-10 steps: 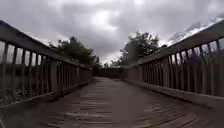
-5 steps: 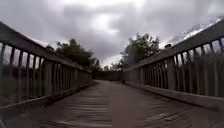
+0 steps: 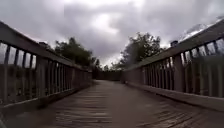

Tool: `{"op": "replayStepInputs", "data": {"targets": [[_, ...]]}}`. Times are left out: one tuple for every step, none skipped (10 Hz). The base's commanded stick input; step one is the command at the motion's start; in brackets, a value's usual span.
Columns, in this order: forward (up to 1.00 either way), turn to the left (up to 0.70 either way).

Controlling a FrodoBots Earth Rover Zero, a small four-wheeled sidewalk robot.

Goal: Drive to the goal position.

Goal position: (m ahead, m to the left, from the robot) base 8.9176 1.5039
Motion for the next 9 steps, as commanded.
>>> {"op": "replayStepInputs", "data": {"targets": [[0.45, 0.00], [0.45, 0.00], [0.45, 0.00], [0.45, 0.00], [0.45, 0.00], [0.45, 0.00], [0.45, 0.00], [0.45, 0.00], [0.45, 0.00]]}}
